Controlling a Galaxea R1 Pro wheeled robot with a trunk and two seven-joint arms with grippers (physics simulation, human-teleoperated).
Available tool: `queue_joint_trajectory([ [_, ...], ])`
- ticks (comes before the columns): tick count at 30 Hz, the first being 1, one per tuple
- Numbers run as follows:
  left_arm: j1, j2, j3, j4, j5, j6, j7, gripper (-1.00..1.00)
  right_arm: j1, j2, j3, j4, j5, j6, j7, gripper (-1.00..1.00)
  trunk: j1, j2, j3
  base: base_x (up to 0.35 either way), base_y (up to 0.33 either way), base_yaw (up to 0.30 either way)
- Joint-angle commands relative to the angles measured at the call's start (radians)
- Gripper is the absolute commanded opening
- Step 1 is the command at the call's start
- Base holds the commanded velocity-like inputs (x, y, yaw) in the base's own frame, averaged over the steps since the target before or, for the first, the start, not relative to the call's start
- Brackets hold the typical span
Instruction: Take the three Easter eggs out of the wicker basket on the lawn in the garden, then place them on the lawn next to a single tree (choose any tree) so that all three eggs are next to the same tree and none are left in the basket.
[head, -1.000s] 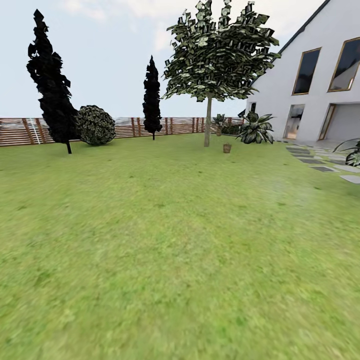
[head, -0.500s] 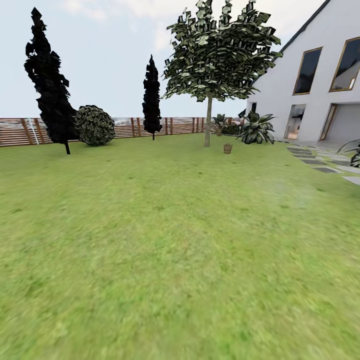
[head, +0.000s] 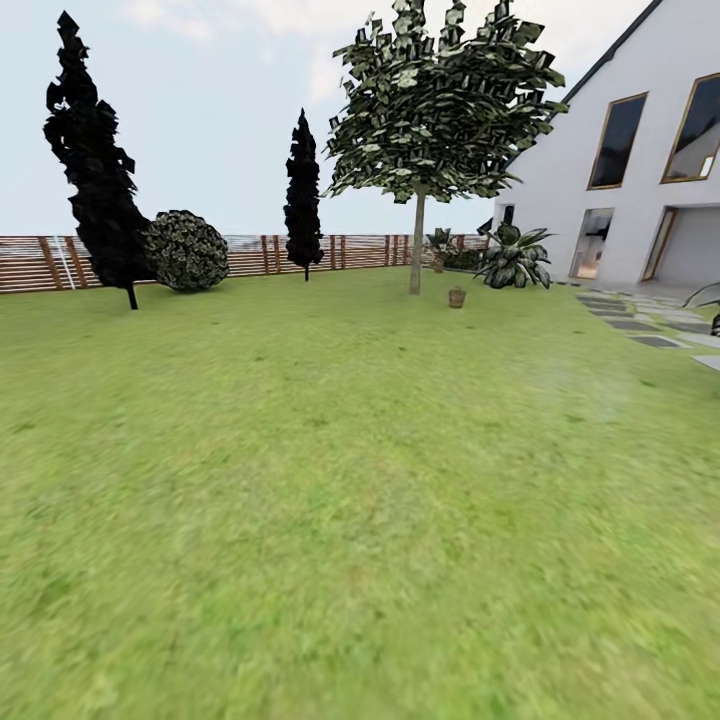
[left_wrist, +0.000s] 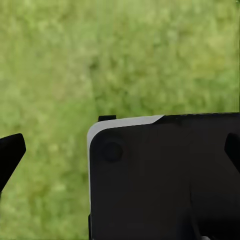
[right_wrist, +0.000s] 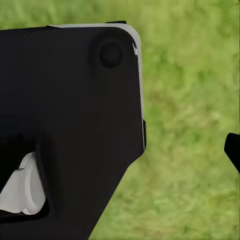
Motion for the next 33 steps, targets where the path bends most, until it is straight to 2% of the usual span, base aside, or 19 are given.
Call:
queue_joint_trajectory([
  [1,0.0,0.0,-0.002,0.001,-0.001,-0.003,0.0,1.0,0.0,0.0,-0.007,0.001,0.001,-0.004,0.0,1.0,0.001,0.0,0.0,0.253,0.0,0.0],
  [33,0.0,0.0,0.0,0.001,0.001,-0.003,0.0,1.0,0.0,0.0,-0.007,0.001,0.001,-0.004,0.0,1.0,0.001,0.0,0.0,0.255,0.0,0.0],
])
